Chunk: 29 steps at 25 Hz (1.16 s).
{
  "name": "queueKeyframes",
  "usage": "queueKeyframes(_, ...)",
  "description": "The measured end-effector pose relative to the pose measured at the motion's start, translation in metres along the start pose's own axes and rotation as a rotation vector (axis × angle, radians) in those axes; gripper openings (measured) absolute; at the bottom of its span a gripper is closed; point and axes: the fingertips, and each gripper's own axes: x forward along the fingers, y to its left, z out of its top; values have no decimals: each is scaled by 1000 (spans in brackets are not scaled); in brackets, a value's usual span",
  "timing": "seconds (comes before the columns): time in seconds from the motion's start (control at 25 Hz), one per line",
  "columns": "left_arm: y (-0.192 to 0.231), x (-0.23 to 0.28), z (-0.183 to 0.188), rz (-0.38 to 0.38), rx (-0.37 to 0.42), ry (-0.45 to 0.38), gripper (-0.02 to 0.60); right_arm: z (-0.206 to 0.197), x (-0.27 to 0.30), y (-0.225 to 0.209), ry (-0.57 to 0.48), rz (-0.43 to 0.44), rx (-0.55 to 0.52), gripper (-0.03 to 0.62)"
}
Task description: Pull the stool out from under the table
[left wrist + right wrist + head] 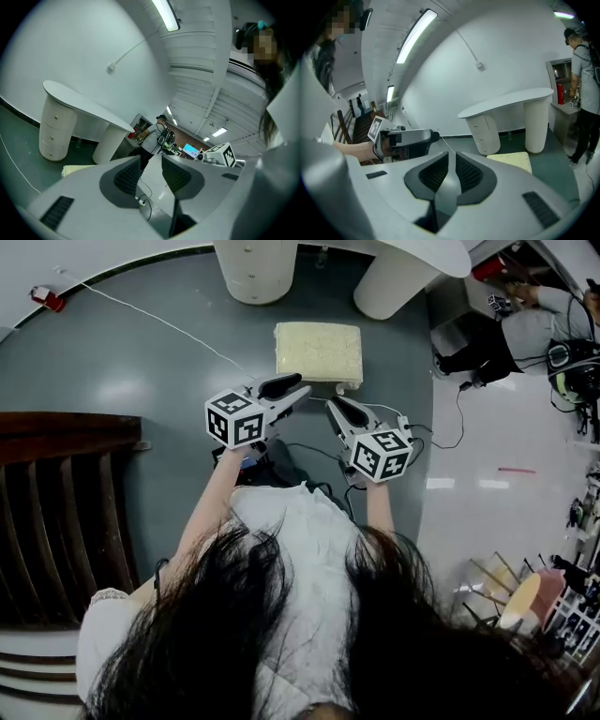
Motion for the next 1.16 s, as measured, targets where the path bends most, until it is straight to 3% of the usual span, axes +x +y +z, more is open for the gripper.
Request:
queueKeyframes(0.64, -76, -6, -39, 55, 44, -22, 152, -29, -73, 11, -37, 64, -32, 61)
queueKeyframes(1.16, -69, -49, -30, 144, 56, -95, 151, -38, -87, 24, -54, 70, -47, 61)
